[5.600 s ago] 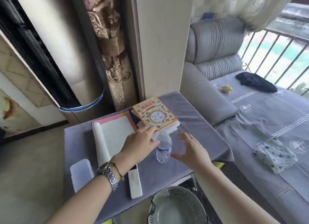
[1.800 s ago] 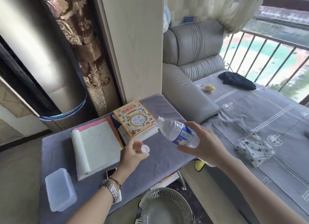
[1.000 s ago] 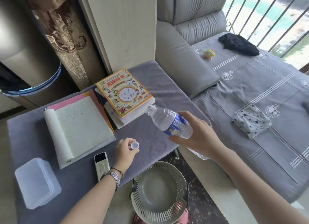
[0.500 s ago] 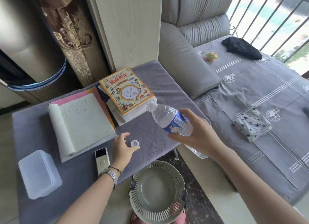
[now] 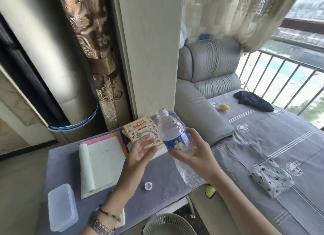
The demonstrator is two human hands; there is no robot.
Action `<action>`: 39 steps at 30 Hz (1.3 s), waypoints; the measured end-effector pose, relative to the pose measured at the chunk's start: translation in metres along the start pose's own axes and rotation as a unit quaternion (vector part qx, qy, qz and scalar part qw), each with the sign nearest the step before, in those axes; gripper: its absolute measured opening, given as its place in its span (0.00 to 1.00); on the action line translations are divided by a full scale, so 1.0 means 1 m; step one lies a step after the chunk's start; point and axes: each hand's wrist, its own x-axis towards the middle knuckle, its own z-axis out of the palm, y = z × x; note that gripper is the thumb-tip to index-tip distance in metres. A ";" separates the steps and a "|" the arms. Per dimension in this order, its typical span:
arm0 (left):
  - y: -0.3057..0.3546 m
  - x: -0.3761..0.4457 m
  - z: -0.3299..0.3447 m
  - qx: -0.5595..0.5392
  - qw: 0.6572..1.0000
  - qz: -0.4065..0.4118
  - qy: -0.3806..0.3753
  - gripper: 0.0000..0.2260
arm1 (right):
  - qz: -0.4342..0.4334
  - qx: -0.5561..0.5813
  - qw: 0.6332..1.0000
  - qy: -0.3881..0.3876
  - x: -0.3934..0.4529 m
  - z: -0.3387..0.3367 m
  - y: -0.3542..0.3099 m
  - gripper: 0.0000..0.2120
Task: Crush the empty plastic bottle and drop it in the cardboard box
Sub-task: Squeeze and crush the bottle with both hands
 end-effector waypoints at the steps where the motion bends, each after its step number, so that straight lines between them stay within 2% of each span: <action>1: 0.013 -0.002 0.001 -0.004 1.000 0.009 -0.012 0.28 | -0.004 0.019 1.000 -0.003 0.001 0.000 -0.006 0.24; 3: 0.035 -0.004 0.004 0.001 0.999 0.024 -0.043 0.30 | -0.009 0.048 0.999 -0.008 0.002 0.001 -0.015 0.24; 9: 0.062 -0.012 0.009 0.032 0.994 0.044 -0.091 0.17 | -0.013 0.091 0.995 -0.031 -0.003 0.005 -0.036 0.24; 15: 0.067 -0.018 0.015 -0.017 0.996 0.062 -0.063 0.19 | -0.018 0.124 0.991 -0.046 -0.008 0.007 -0.048 0.24; 22: 0.067 -0.014 0.014 -0.056 0.995 0.074 0.021 0.16 | 0.023 0.099 0.990 -0.099 -0.015 -0.002 -0.040 0.36; 26: 0.062 -0.010 0.012 -0.039 0.996 0.072 0.038 0.15 | 0.024 0.083 0.991 -0.101 -0.020 0.000 -0.031 0.38; 31: 0.046 -0.017 0.014 -0.015 0.998 0.059 -0.006 0.23 | 0.019 0.137 0.989 -0.061 -0.022 0.005 -0.028 0.33; 35: 0.030 -0.031 0.014 0.018 0.998 0.012 -0.064 0.23 | 0.027 0.170 0.985 -0.031 -0.025 0.005 -0.027 0.32; 39: 0.022 -0.035 0.014 0.024 0.997 0.003 -0.072 0.22 | 0.039 0.181 0.982 -0.036 -0.029 0.006 -0.026 0.32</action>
